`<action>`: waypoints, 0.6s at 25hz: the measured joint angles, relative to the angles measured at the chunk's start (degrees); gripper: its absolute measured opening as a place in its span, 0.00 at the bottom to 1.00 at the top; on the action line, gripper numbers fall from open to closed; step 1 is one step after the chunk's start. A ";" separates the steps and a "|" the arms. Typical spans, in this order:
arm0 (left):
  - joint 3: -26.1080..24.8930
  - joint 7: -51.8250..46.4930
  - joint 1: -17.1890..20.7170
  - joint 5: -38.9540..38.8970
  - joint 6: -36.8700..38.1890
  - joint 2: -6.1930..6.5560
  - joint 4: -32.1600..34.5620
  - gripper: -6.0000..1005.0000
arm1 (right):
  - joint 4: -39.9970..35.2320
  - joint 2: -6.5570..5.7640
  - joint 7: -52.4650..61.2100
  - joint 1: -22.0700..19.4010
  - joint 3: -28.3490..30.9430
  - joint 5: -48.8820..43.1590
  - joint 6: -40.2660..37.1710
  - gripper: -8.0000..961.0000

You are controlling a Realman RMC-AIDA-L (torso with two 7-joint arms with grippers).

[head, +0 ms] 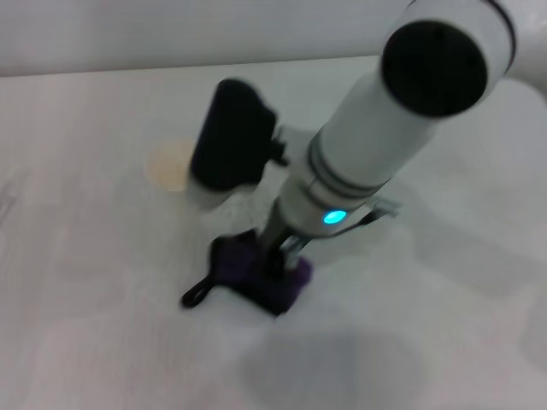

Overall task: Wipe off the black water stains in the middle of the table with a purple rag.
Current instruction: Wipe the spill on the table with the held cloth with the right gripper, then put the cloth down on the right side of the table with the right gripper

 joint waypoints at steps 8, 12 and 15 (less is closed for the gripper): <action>-0.48 0.00 -0.16 -0.19 0.17 0.00 0.08 0.88 | -0.15 -0.21 0.46 -4.62 9.94 -10.96 9.85 0.19; -1.62 0.00 -0.58 -0.10 0.51 0.00 0.09 0.88 | 1.60 -0.32 0.94 -7.16 13.19 -14.29 13.40 0.19; -1.66 0.00 -1.05 -0.13 0.99 0.09 0.09 0.88 | 3.45 -0.45 0.65 -9.13 16.11 -16.12 15.23 0.20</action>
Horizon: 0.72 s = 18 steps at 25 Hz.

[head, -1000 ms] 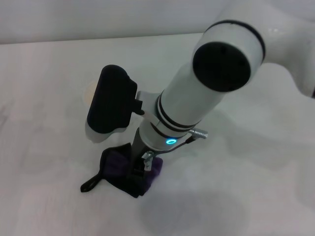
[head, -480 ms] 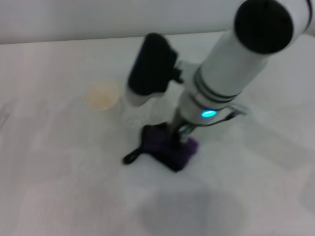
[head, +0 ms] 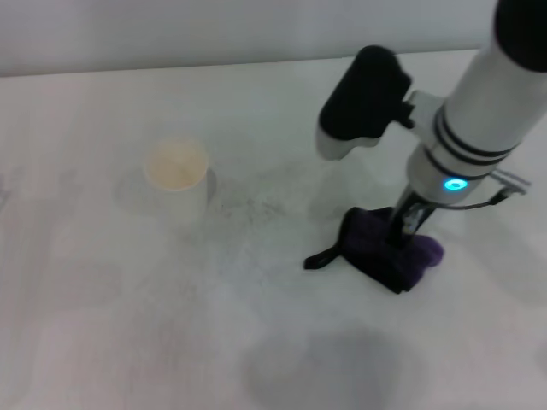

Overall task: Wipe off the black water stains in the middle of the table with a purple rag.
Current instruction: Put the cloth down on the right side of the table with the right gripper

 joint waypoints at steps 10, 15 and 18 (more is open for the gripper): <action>-0.01 0.00 -1.92 0.21 1.79 0.08 0.00 0.88 | -2.19 -0.21 -2.32 -2.33 5.03 -4.23 0.92 0.21; -0.01 0.00 -2.14 0.25 2.16 0.08 0.00 0.88 | -3.60 -0.19 -3.32 -2.50 5.83 -5.04 0.68 0.22; -0.01 0.00 -2.15 0.23 2.18 0.08 0.00 0.88 | -4.01 -0.21 -3.36 -2.59 5.86 -5.36 0.71 0.22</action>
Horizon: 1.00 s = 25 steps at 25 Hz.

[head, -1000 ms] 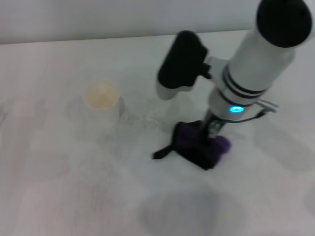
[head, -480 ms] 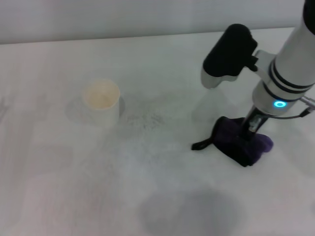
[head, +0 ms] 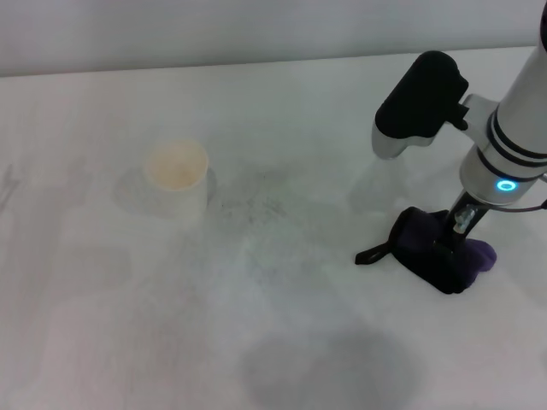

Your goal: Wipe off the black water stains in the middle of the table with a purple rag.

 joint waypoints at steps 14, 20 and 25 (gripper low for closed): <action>0.00 0.00 0.12 0.03 0.09 0.00 -0.06 0.88 | 3.01 0.19 0.01 -0.95 0.28 -1.68 1.43 0.36; 0.00 0.00 0.16 0.02 0.10 0.00 -0.04 0.88 | 14.16 0.12 -2.77 -4.48 6.63 0.09 3.77 0.51; 0.00 0.00 0.23 0.02 0.09 0.00 0.00 0.88 | 17.58 0.07 -7.02 -7.36 18.36 4.74 -0.43 0.61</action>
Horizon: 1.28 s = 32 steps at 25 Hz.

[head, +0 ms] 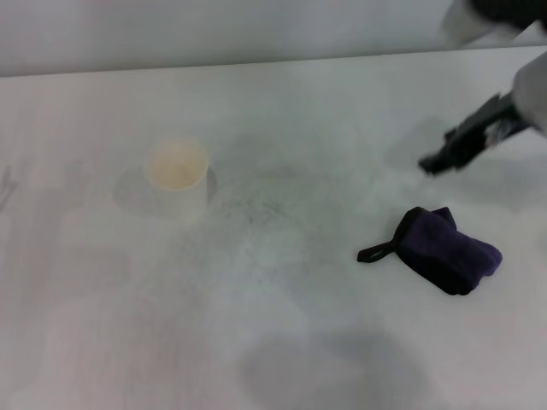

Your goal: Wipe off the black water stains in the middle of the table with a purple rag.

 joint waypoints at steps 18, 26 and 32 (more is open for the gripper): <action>-0.28 0.00 0.24 -0.21 -0.01 0.00 0.00 0.88 | -34.31 -0.67 -51.17 -7.38 35.54 48.50 -26.14 0.61; -1.61 0.00 0.12 -0.19 -0.02 -0.09 0.00 0.88 | -52.15 -1.06 -82.47 -9.55 41.08 72.40 -26.34 0.60; -2.25 0.00 0.36 -0.74 -0.91 -0.41 -0.06 0.88 | -68.11 -0.86 -107.04 -10.36 41.19 95.81 -20.54 0.60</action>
